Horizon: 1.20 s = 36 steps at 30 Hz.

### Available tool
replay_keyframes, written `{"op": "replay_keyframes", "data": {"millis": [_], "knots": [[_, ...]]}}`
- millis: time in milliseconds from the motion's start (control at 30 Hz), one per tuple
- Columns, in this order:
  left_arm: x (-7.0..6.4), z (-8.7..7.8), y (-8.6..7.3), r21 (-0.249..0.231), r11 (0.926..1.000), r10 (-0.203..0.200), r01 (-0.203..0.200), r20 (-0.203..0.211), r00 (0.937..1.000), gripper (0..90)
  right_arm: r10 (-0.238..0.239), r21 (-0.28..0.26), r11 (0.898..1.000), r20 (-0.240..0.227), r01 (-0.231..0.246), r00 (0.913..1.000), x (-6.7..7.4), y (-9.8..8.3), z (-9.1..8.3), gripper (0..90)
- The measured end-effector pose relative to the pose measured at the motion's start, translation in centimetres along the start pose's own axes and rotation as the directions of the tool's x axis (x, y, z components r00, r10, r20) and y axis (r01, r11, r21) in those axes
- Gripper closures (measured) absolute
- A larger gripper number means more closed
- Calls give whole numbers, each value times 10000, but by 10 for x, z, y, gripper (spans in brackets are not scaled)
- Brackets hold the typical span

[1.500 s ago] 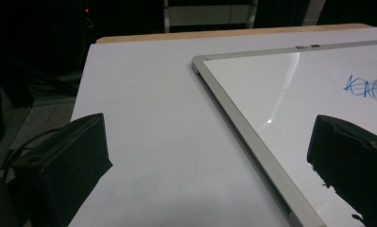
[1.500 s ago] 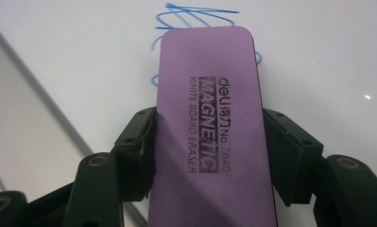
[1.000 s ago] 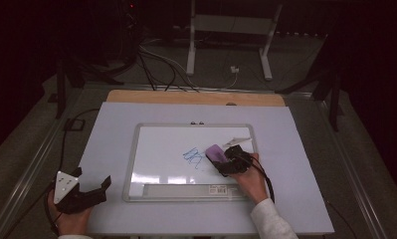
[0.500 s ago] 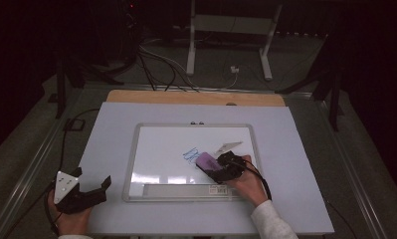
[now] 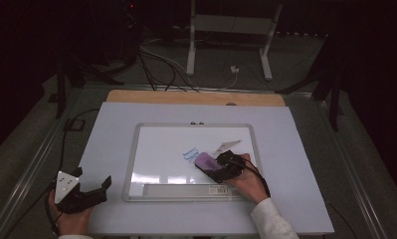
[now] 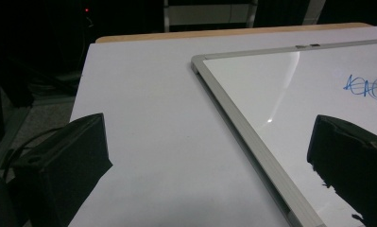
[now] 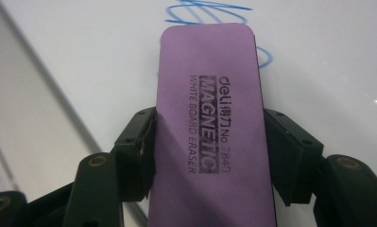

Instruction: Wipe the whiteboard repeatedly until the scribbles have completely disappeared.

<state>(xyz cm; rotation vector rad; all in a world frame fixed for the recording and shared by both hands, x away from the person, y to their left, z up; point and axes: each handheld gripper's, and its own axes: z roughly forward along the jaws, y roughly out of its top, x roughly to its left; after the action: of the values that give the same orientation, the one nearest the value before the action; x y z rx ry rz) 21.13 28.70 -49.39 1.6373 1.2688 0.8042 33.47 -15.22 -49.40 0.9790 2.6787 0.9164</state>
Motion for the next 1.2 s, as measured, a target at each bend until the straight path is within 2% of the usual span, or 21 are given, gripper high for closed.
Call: {"op": "replay_keyframes", "data": {"millis": [67, 167, 300, 333, 467, 567, 700, 800, 900, 967, 1067, 1167, 1200], "knots": [[0, 0, 0, -14, 10000, -9, 9, 2, 10000, 6, -194, 37, 9998, -144, 194, 9997, 0, 0, 0, 411], [0, 0, 0, -17, 10000, -17, 17, -8, 10000, 6, -211, 77, 9997, -127, 212, 9997, -1, 1, 0, 412], [1, -1, 0, -72, 10000, -57, 57, -18, 10000, 6, 390, -44, 9992, 570, -388, 9976, -7, 1, 0, 412], [1, -1, 0, -65, 10000, -49, 49, -14, 10000, 6, 531, -100, 9986, 552, -526, 9971, -9, 1, 1, 411], [1, 0, 0, -15, 10000, -39, 39, 10, 10000, 6, 394, -31, 9992, 472, -393, 9981, -8, 1, 1, 398], [0, 0, 0, -52, 10000, -40, 40, 3, 10000, 6, 388, 57, 9992, 502, -391, 9980, -7, 2, 5, 331], [0, 0, 0, -13, 10000, -27, 27, 0, 10000, 6, 686, -358, 9972, 647, -664, 9955, -5, 5, 9, 311], [1, 0, 0, -20, 10000, -57, 57, 4, 10000, 6, 817, -565, 9954, 827, -772, 9932, -6, 8, 8, 329], [1, 0, 0, -13, 10000, -55, 55, -2, 10000, 6, 917, -667, 9941, 854, -861, 9921, -6, 11, 7, 408], [1, 0, 0, -20, 10000, -49, 49, 14, 10000, 6, 859, -612, 9949, 932, -804, 9919, -3, 13, 8, 412], [1, 0, 0, -19, 10000, -47, 47, 17, 10000, 6, 549, -558, 9972, 774, -506, 9955, 6, 15, 11, 413], [0, 0, 0, -19, 10000, -14, 15, 18, 10000, 6, 95, -454, 9989, 453, -75, 9989, 15, 18, 13, 414], [1, 0, 0, -20, 10000, -17, 17, 13, 10000, 6, -66, -433, 9990, 523, 89, 9986, 18, 18, 13, 414]]}}
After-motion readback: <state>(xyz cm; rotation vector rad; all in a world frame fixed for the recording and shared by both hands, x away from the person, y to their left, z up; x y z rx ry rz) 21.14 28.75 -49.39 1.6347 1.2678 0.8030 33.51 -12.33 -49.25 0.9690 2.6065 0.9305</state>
